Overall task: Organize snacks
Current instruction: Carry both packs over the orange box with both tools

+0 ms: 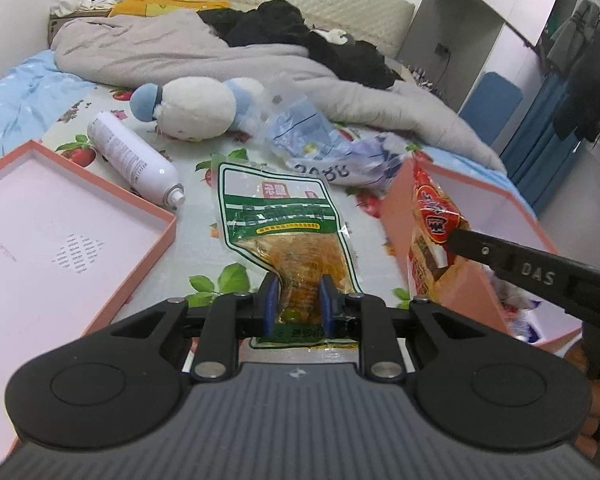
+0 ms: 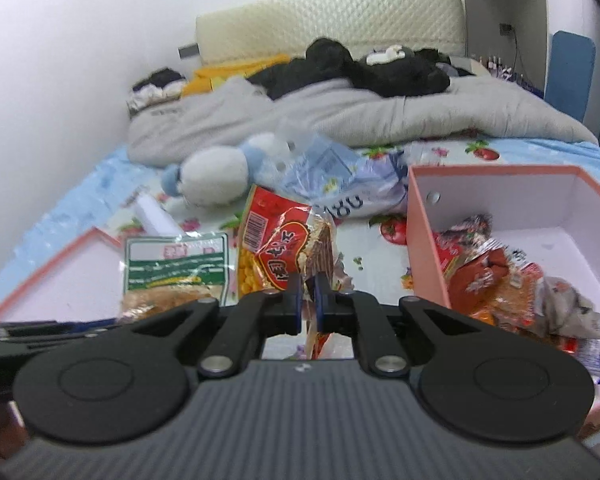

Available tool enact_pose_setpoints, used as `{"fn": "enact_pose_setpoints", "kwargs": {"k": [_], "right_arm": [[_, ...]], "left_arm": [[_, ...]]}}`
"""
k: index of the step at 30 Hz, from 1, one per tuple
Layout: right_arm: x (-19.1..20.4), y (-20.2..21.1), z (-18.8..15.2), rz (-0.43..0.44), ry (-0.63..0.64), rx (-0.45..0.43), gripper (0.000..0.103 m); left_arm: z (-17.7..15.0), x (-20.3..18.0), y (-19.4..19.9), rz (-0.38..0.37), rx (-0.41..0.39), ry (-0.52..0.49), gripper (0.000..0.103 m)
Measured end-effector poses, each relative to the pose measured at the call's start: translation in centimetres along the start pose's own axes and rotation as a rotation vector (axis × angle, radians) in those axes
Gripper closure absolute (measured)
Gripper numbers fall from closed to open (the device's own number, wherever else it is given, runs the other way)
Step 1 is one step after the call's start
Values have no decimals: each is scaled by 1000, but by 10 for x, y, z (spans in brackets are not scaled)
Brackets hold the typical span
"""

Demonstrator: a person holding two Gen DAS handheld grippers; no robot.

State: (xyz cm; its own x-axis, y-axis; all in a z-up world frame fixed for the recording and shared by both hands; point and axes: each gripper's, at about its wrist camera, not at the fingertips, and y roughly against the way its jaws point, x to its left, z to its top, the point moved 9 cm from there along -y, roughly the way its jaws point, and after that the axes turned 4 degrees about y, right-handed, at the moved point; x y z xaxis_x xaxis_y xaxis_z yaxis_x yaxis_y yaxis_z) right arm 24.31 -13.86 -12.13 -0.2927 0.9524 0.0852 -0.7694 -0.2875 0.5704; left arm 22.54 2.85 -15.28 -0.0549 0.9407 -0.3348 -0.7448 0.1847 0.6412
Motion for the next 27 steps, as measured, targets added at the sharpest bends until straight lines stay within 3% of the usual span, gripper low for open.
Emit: {"fn": "enact_pose_setpoints", "kwargs": {"k": [13,21,27], "right_arm": [[-27,92,4,-42,-40,-46,94],[-74,131,7,-117,-89,-82,94],[-107,139,17,-177,-101,-94,94]], "left_arm": [[-3,-79,69,-89,-32,-47,80],[-8,-138,77,-176,-19,-88,80],[-1,-185,61,-231,1,-138,80]]}}
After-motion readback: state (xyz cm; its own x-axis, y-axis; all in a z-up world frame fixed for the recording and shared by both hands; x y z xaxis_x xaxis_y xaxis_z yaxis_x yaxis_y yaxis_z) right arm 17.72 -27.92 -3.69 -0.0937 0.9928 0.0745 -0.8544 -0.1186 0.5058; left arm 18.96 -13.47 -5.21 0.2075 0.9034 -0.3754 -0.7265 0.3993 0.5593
